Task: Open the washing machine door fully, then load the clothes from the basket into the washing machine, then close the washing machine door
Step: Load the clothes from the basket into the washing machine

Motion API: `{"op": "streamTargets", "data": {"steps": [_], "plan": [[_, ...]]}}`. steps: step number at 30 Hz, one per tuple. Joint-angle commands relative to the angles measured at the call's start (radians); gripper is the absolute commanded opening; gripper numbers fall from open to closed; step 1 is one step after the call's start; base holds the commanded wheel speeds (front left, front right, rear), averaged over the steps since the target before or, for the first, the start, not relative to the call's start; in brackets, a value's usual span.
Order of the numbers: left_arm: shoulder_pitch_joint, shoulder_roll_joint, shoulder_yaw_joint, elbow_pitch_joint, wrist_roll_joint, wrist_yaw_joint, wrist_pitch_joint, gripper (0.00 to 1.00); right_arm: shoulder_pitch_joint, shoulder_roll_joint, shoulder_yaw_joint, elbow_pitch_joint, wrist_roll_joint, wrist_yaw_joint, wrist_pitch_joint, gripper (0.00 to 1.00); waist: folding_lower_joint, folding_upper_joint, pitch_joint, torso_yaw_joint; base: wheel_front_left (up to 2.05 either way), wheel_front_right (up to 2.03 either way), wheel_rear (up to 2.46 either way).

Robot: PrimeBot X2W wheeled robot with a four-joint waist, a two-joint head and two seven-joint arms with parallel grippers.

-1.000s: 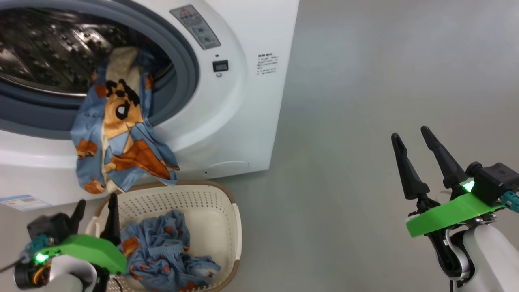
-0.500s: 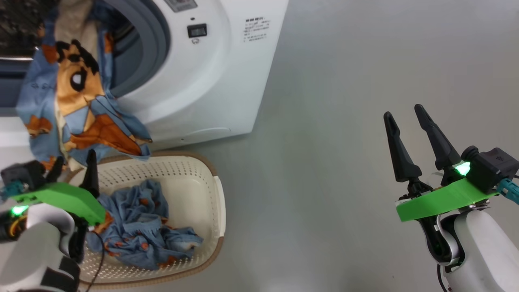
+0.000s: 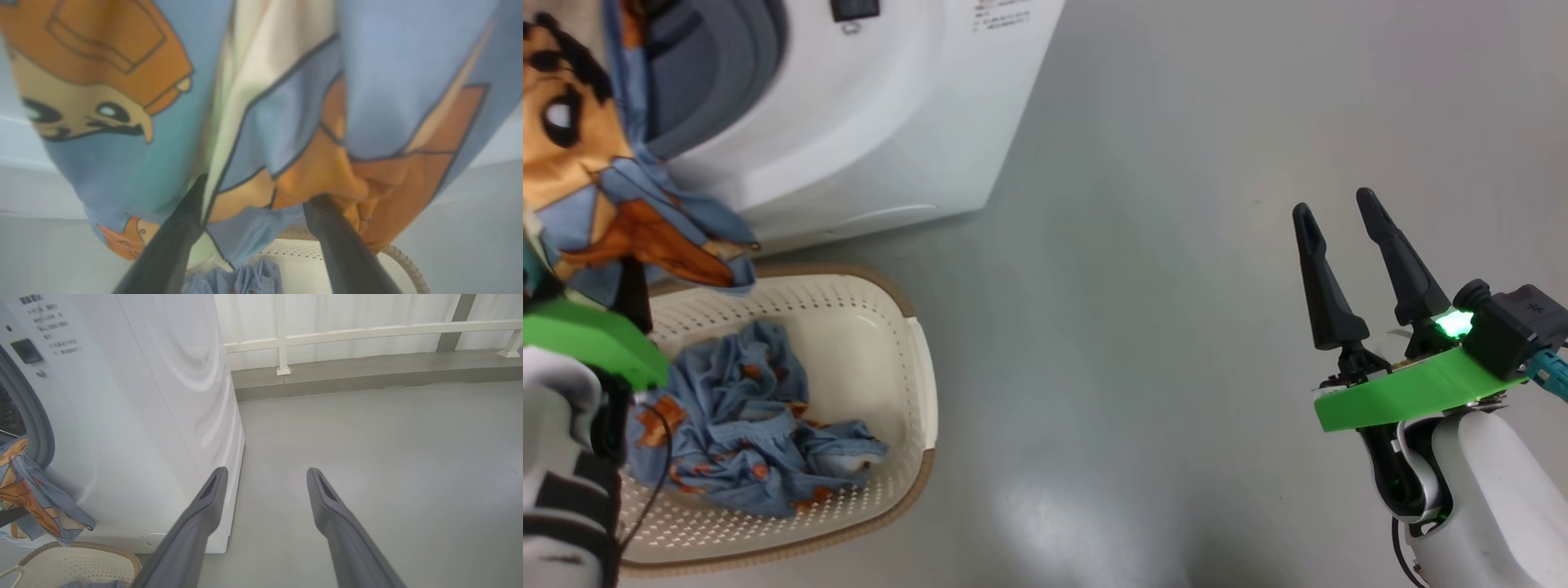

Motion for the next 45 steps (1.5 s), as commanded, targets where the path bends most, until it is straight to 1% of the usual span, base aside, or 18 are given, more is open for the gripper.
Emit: {"op": "streamTargets", "data": {"steps": [1, 8, 10, 11, 12, 23, 28, 35, 41, 45], "plan": [[-0.023, 0.056, 0.017, -0.007, 0.005, 0.002, -0.019, 1.0, -0.006, -0.004, 0.005, -0.028, -0.013, 0.007, -0.009, 1.0, -0.0001, -0.0001, 0.027, -0.019, 0.0, 0.0, 0.0], [-0.058, 0.068, 0.023, -0.018, 0.007, 0.0, -0.036, 1.0, -0.008, 0.005, 0.0, -0.033, -0.021, 0.007, -0.009, 1.0, -0.0001, -0.0001, 0.045, -0.024, 0.0, 0.0, 0.0], [-0.059, 0.069, 0.024, -0.021, 0.008, -0.001, -0.037, 0.98, -0.009, 0.006, 0.0, -0.033, -0.022, 0.007, -0.009, 1.0, -0.0001, -0.0001, 0.046, -0.024, 0.0, 0.0, 0.0], [-0.059, 0.069, 0.025, -0.028, 0.008, -0.001, -0.037, 0.43, -0.009, 0.007, -0.001, -0.032, -0.024, 0.007, -0.009, 1.0, -0.0001, -0.0001, 0.045, -0.023, 0.0, 0.0, 0.0], [-0.057, 0.069, 0.027, -0.036, 0.008, -0.002, -0.037, 0.0, -0.009, 0.008, -0.002, -0.03, -0.025, 0.007, -0.009, 1.0, -0.0001, -0.0001, 0.044, -0.022, 0.0, 0.0, 0.0], [0.02, 0.044, 0.039, -0.099, 0.009, -0.013, -0.038, 0.0, -0.012, -0.003, 0.008, -0.007, -0.019, 0.007, -0.009, 1.0, -0.0001, -0.0001, -0.004, 0.003, 0.0, 0.0, 0.0], [0.06, 0.028, 0.03, -0.155, 0.022, -0.016, -0.038, 0.0, -0.01, -0.011, 0.014, 0.003, -0.012, 0.007, -0.009, 1.0, -0.0001, -0.0001, -0.036, 0.015, 0.0, 0.0, 0.0], [0.129, 0.007, 0.039, -0.291, 0.013, -0.017, -0.038, 0.0, 0.0, -0.017, 0.016, 0.014, -0.004, 0.007, -0.009, 1.0, -0.0001, -0.0001, -0.083, 0.028, 0.0, 0.0, 0.0], [0.163, 0.007, 0.045, -0.441, -0.004, -0.017, -0.038, 0.0, 0.009, -0.023, 0.015, 0.017, 0.003, 0.007, -0.009, 1.0, -0.0001, -0.0001, -0.102, 0.037, 0.0, 0.0, 0.0], [0.155, 0.008, 0.042, -0.509, -0.008, -0.017, -0.038, 0.0, 0.01, -0.024, 0.017, 0.013, 0.006, 0.007, -0.009, 1.0, -0.0001, -0.0001, -0.102, 0.036, 0.0, 0.0, 0.0]]}}
